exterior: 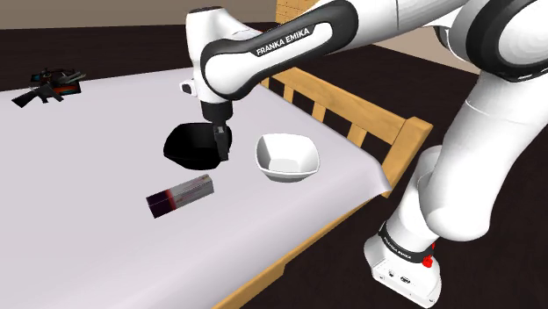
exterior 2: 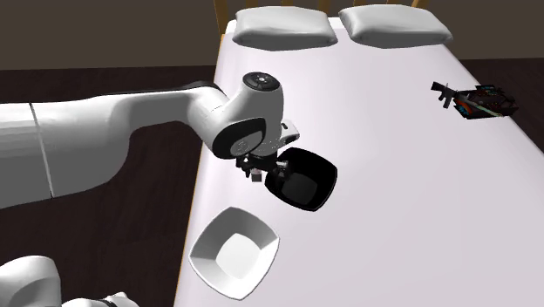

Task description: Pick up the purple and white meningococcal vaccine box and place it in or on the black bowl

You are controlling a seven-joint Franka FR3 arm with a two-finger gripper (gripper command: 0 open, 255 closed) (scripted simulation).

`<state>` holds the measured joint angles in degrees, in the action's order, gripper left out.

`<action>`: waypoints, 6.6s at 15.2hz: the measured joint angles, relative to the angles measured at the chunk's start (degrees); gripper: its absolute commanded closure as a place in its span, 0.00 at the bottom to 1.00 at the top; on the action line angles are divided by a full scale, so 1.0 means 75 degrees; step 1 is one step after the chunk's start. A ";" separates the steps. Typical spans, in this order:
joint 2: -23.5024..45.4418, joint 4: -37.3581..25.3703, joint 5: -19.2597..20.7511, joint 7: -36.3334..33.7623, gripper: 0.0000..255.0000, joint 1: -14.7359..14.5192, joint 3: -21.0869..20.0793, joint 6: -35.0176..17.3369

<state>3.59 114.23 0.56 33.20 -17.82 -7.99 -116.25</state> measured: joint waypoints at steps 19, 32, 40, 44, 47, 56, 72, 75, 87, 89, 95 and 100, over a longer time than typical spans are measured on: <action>0.2041 -0.1006 0.0738 0.1040 0.00 -0.0244 -0.1270 -0.1184; 0.2172 -0.0938 0.0672 0.1039 1.00 -0.0231 -0.1277 -0.1239; 0.1976 -0.1065 0.0597 0.1075 1.00 -0.0211 -0.1309 -0.0929; 0.1779 -0.1266 0.0517 0.1130 1.00 -0.0183 -0.1336 -0.0541; 0.1680 -0.1442 0.0477 0.1148 1.00 -0.0179 -0.1353 -0.0270; 0.1395 -0.1994 0.0365 0.1208 1.00 -0.0159 -0.1389 0.0552; 0.1497 -0.3194 0.0298 0.2202 1.00 0.0422 -0.1037 0.1651; 0.1753 -0.3564 0.0324 0.2616 1.00 0.0663 -0.0877 0.1770; 0.2367 -0.3722 0.0388 0.3354 1.00 0.1116 -0.0590 0.1330; 0.2392 -0.3544 0.0395 0.3353 1.00 0.1122 -0.0585 0.1129; 0.2457 -0.3249 0.0413 0.3349 1.00 0.1129 -0.0573 0.0768; 0.2458 -0.3244 0.0413 0.3348 0.00 0.1129 -0.0573 0.0759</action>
<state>22.02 89.91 3.66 58.31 -9.35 -12.30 -110.55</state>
